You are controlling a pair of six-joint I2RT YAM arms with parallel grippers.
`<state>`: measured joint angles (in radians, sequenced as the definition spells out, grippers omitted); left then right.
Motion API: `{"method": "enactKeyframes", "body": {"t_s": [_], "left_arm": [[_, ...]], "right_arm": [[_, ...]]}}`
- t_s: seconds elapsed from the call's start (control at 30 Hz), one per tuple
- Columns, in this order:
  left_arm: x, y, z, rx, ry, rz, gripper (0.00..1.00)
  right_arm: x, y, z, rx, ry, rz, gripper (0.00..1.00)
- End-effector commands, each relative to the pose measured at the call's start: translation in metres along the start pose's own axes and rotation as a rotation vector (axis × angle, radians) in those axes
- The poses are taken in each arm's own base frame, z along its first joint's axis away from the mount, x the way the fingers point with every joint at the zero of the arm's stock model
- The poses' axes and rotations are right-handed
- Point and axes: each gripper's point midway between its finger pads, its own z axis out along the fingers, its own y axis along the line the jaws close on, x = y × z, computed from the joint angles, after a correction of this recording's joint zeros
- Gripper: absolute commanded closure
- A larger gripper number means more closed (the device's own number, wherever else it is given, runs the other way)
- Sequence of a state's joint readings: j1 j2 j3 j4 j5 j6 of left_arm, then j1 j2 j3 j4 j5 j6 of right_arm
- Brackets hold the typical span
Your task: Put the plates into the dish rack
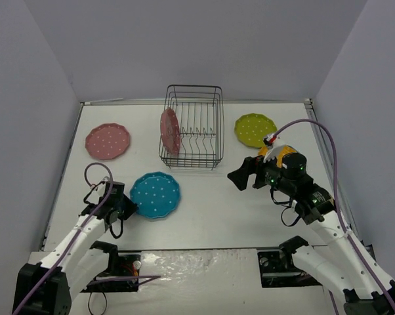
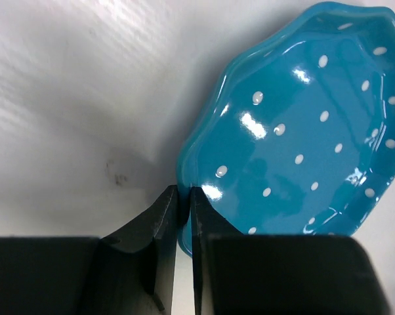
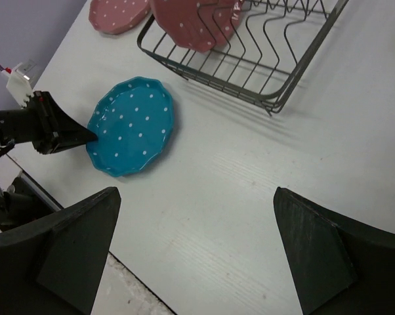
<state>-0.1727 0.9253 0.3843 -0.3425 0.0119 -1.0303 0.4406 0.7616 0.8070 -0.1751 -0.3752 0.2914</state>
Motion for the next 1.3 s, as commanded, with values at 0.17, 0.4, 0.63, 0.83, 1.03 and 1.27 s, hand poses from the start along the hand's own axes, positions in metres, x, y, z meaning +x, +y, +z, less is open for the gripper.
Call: {"method": "enactKeyframes", "body": {"t_s": [0.17, 0.4, 0.63, 0.83, 1.03, 1.27], "left_arm": [[0.052, -0.023, -0.022, 0.092, 0.089, -0.008, 1.0], [0.093, -0.064, -0.038, 0.185, 0.139, 0.095, 1.0], [0.113, -0.106, -0.046, 0.248, 0.142, 0.124, 1.0], [0.109, -0.137, -0.06, 0.302, 0.124, 0.111, 1.0], [0.11, -0.156, -0.068, 0.34, 0.136, 0.075, 1.0], [0.122, -0.168, -0.073, 0.366, 0.15, 0.04, 1.0]], "right_arm": [[0.039, 0.003, 0.034, -0.015, 0.042, 0.237, 0.0], [0.095, -0.004, 0.051, 0.103, 0.101, 0.354, 0.0], [0.139, -0.024, 0.058, 0.232, 0.149, 0.438, 0.05], [0.166, -0.031, 0.059, 0.262, 0.209, 0.465, 0.2], [0.178, -0.031, 0.061, 0.262, 0.243, 0.486, 0.3], [0.18, -0.022, 0.065, 0.24, 0.263, 0.528, 0.33]]}}
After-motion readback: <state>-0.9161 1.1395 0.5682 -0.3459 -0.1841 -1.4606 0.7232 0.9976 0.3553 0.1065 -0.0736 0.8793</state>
